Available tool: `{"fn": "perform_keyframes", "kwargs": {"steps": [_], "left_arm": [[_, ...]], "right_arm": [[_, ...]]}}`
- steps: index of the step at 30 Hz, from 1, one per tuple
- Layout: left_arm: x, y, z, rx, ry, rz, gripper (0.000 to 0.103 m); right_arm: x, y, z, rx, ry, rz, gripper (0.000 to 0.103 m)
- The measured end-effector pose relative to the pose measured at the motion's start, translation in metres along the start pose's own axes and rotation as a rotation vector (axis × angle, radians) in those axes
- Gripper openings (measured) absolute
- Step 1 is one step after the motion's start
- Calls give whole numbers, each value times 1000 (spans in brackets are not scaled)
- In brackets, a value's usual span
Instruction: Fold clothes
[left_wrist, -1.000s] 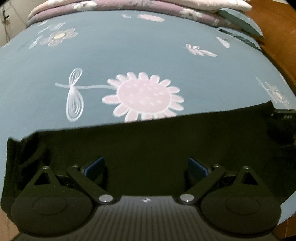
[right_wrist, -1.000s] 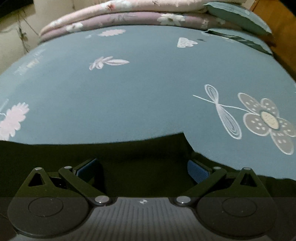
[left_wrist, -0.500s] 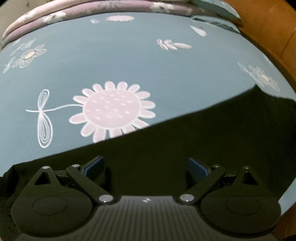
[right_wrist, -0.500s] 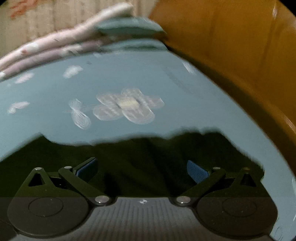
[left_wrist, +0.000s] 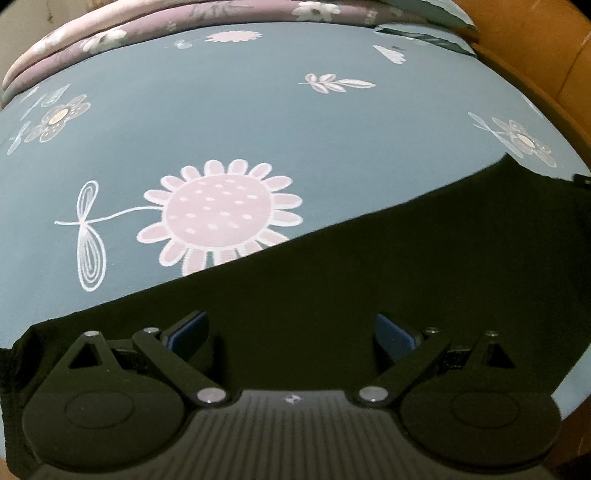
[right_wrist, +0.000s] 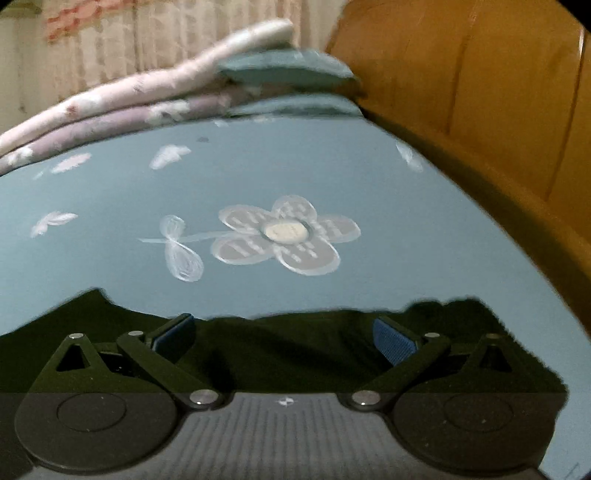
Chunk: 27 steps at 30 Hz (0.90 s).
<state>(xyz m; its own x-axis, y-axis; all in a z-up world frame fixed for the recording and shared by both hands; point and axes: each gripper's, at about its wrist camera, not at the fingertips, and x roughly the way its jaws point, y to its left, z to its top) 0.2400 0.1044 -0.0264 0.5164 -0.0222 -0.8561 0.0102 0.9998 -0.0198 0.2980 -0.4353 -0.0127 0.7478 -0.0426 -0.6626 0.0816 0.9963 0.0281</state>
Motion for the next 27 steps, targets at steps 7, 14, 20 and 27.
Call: {"fn": "perform_keyframes", "kwargs": {"steps": [7, 14, 20, 27], "left_arm": [[-5, -1, 3, 1, -12, -4, 97], [3, -31, 18, 109, -19, -66, 97], [10, -53, 24, 178, -12, -100, 97], [17, -70, 12, 212, 39, -162, 97]], "right_arm": [[-40, -24, 19, 60, -31, 52, 103], [-77, 11, -23, -37, -10, 65, 103], [-61, 71, -79, -150, 81, 65, 103], [-58, 83, -99, -105, 42, 32, 103]]}}
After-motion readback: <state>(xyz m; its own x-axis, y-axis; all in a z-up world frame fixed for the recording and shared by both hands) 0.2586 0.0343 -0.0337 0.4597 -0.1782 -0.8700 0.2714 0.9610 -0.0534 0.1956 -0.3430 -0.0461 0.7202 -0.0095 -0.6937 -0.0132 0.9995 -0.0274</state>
